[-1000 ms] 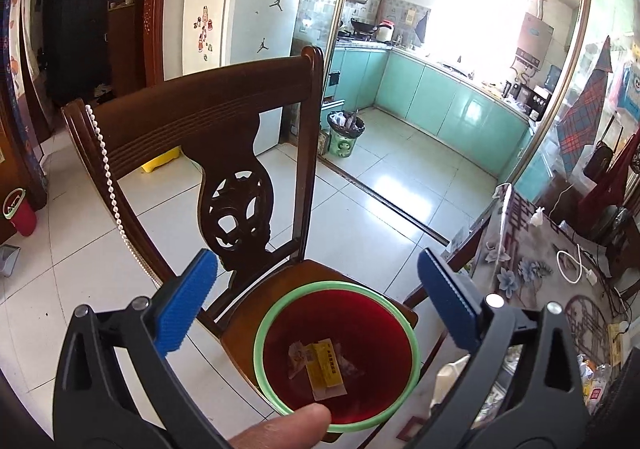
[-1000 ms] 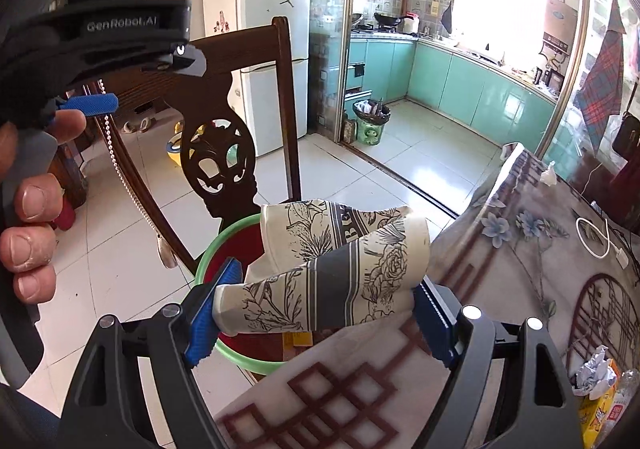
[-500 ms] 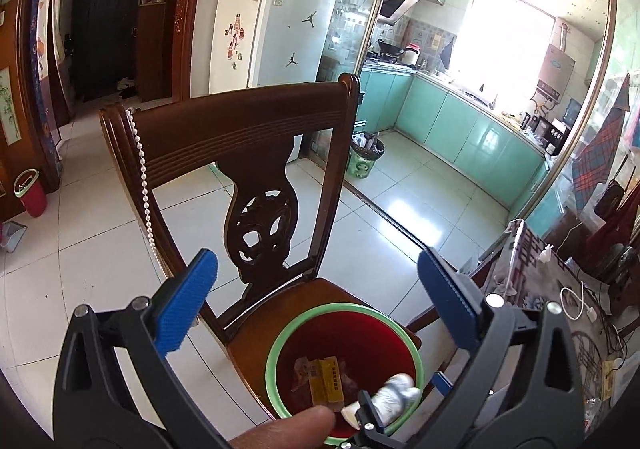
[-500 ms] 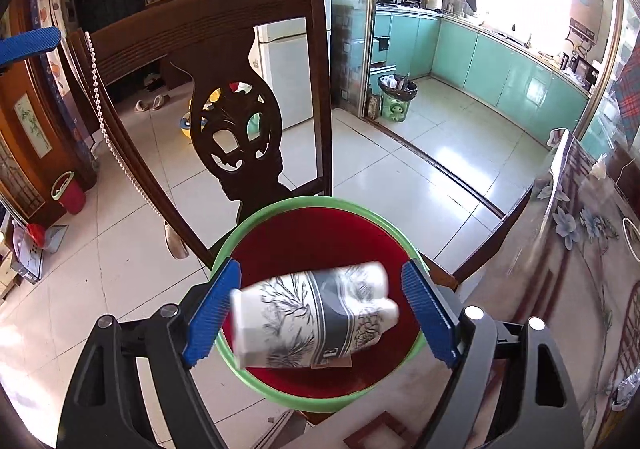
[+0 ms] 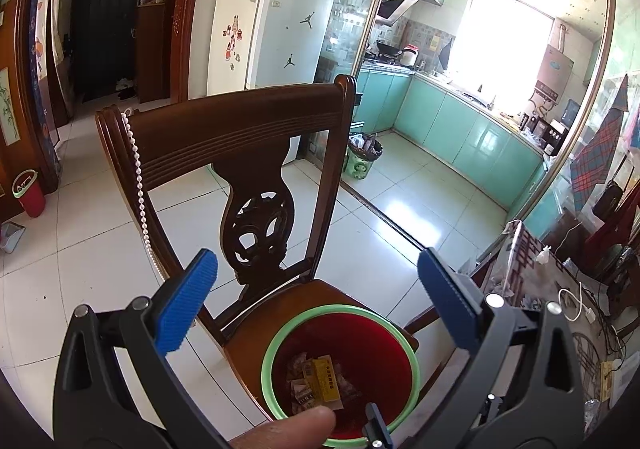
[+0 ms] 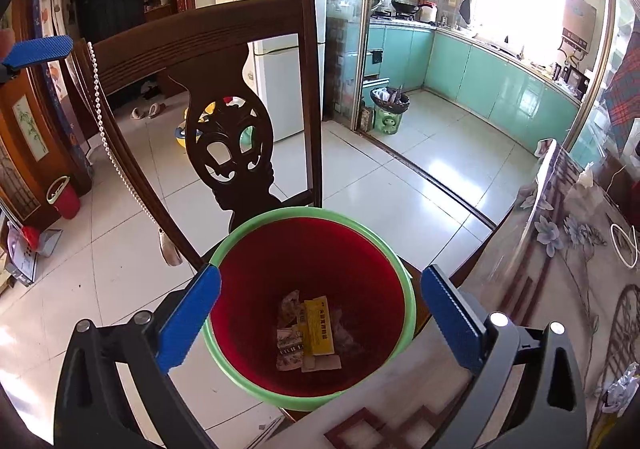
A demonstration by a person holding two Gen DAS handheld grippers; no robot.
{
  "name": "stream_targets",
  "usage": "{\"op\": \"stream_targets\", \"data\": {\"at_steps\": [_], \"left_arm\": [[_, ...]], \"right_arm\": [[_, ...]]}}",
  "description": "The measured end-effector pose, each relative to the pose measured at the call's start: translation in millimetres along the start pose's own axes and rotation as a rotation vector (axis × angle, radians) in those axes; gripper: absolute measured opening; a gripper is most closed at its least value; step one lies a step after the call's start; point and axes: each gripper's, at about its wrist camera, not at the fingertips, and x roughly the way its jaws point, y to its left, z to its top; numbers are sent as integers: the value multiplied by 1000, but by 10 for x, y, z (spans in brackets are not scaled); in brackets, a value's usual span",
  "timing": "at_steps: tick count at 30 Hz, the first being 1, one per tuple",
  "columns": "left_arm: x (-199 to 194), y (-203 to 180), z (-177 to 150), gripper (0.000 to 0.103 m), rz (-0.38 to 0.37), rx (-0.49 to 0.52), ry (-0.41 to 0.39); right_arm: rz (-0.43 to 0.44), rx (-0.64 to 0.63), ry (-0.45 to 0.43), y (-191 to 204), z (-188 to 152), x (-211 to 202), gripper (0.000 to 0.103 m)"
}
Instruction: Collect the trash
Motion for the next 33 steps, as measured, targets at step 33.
{"op": "stream_targets", "data": {"at_steps": [33], "left_arm": [[-619, -1977, -1393, 99, -414, 474, 136]], "right_arm": [[-337, 291, -73, -1772, -1491, -2399, 97]]}}
